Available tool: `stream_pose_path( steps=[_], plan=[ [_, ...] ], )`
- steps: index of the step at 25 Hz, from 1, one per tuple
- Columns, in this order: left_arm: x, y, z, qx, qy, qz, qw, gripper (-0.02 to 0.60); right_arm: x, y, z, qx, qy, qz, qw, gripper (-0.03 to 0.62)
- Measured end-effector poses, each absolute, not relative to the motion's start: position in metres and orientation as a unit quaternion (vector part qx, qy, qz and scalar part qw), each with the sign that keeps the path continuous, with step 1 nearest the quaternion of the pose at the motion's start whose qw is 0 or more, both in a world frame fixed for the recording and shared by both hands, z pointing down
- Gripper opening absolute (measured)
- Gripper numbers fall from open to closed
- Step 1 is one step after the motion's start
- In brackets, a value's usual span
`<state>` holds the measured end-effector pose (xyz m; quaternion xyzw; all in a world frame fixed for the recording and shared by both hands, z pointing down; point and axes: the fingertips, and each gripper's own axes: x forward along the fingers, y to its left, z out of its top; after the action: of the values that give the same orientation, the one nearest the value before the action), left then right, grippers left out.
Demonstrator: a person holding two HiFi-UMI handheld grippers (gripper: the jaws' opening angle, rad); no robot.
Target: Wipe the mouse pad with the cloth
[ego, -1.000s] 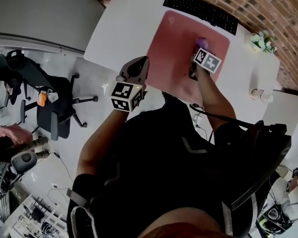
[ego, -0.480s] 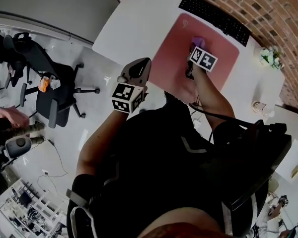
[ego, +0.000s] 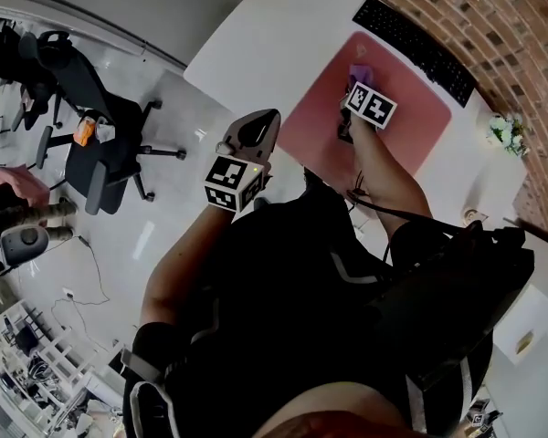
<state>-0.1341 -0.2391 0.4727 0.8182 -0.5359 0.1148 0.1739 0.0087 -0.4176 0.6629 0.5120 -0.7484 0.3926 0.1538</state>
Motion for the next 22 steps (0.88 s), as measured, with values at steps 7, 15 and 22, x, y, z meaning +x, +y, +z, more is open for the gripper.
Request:
stream_pose_path(
  steps=[7,15,22],
  plan=[
    [-0.146,-0.233,0.471,0.807,-0.552,0.118,0.173,0.003,-0.028,-0.423,0.665,0.487,-0.762,0.393,0.165,0.063],
    [-0.164,-0.224,0.474,0.787,-0.578,0.107,0.189,0.003,-0.058,-0.428,0.664,0.468,-0.768,0.409,0.152,0.063],
    [-0.157,-0.220,0.467,0.807,-0.553,0.108,0.179,0.003,-0.087,-0.433,0.660,0.447,-0.780,0.413,0.146,0.063]
  ],
)
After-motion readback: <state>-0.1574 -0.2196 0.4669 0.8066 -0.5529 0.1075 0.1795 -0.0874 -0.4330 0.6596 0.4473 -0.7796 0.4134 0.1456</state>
